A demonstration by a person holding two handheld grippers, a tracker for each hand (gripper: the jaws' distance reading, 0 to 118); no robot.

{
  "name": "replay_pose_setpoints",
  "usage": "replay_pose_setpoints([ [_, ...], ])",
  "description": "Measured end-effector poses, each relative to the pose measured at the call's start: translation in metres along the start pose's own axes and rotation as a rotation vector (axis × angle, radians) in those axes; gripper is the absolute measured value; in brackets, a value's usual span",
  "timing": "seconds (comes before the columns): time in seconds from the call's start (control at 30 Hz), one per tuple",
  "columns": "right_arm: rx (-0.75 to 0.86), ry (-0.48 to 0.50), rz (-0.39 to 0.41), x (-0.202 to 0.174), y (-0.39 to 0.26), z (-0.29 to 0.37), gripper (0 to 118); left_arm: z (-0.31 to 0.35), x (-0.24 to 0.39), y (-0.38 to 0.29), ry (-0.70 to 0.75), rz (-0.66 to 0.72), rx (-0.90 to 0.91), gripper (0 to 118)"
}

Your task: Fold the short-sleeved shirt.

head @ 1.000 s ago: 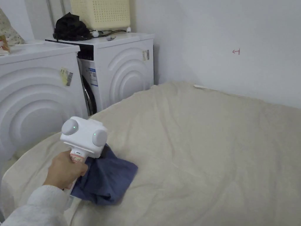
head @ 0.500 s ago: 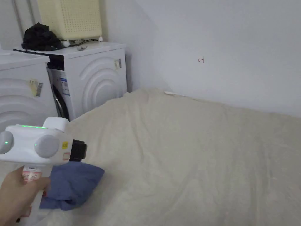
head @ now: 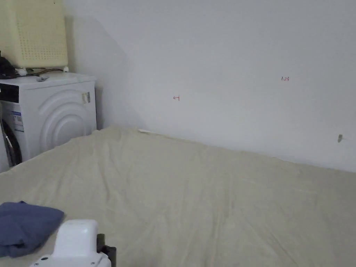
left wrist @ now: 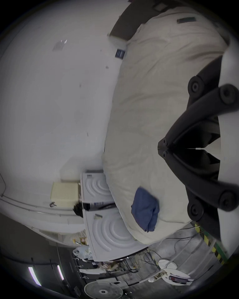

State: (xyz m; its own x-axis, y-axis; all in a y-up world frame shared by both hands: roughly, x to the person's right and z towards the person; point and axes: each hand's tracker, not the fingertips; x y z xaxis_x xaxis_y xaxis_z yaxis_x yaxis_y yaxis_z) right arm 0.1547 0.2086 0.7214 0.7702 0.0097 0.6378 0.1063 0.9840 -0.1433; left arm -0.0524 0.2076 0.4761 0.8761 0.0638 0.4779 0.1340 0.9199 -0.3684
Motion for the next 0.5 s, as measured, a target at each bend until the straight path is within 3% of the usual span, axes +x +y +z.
replay_pose_setpoints([
  [0.07,0.009,-0.012,-0.006,0.009,0.0,0.015,0,0.022,0.03,-0.005,-0.012,-0.065,0.02,0],
  [0.37,0.067,-0.108,-0.099,0.045,-0.001,0.072,0,0.113,0.112,-0.024,-0.077,-0.087,0.158,0],
  [0.5,0.085,-0.15,-0.058,0.054,-0.002,0.093,0,0.14,0.118,-0.032,-0.13,-0.028,0.232,0],
])
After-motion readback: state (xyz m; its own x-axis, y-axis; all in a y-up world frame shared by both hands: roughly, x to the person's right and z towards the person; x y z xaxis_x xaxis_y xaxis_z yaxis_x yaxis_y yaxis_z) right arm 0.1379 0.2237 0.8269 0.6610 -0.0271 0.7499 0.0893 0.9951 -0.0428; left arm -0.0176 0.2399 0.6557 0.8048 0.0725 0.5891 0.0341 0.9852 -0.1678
